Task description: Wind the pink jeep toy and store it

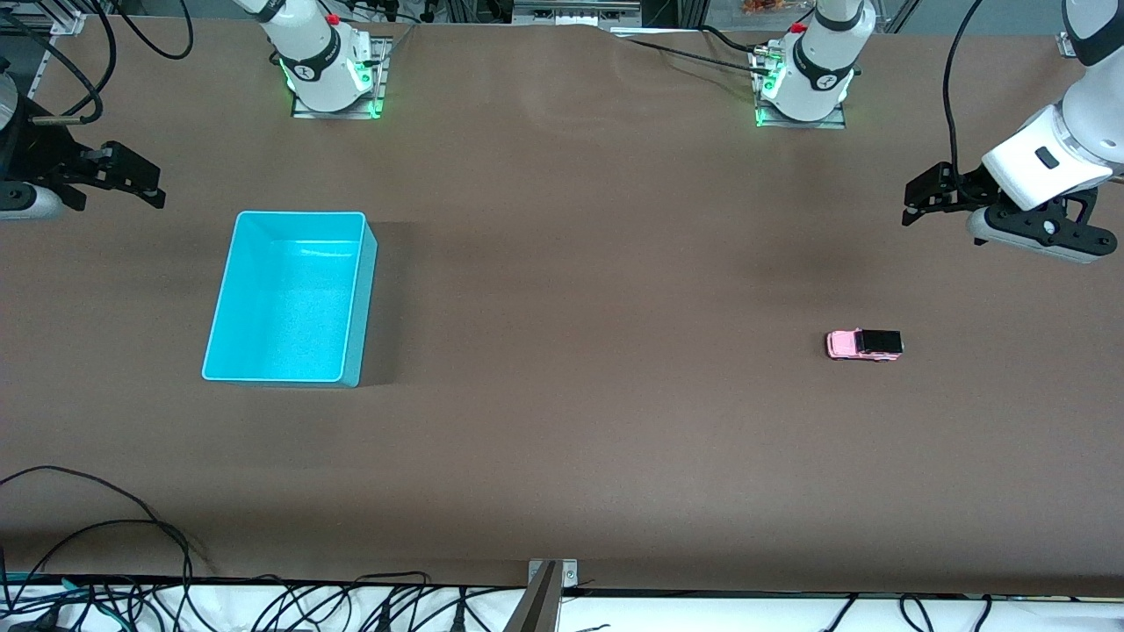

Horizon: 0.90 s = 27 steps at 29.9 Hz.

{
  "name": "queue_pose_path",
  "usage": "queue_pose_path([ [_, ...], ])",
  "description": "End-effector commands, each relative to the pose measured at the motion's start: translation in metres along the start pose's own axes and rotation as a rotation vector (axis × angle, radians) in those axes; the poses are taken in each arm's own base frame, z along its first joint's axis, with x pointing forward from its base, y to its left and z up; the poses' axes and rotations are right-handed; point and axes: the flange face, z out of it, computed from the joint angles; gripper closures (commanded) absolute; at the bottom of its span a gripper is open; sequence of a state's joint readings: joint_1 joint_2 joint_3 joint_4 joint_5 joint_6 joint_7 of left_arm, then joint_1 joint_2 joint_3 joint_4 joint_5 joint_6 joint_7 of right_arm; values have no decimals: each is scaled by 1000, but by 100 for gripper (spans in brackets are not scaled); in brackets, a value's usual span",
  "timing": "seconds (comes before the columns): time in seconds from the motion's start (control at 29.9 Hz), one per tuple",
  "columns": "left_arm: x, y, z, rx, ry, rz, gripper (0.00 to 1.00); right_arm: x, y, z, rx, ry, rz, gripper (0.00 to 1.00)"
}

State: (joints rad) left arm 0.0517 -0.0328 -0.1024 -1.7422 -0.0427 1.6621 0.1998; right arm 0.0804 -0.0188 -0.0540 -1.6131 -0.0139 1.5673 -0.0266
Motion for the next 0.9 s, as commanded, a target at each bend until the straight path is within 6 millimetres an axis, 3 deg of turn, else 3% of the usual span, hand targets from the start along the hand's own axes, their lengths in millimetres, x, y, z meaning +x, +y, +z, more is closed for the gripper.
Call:
queue_pose_path([
  [0.0, 3, 0, -1, -23, -3, -6, 0, 0, 1, -3, -12, -4, -5, 0],
  [0.7, 3, -2, -4, -18, 4, -3, 0, 0, -1, -5, -8, -1, -2, 0],
  [0.87, 5, -3, 2, -22, -9, -6, 0, 0, -1, -5, -6, -1, 0, 0],
])
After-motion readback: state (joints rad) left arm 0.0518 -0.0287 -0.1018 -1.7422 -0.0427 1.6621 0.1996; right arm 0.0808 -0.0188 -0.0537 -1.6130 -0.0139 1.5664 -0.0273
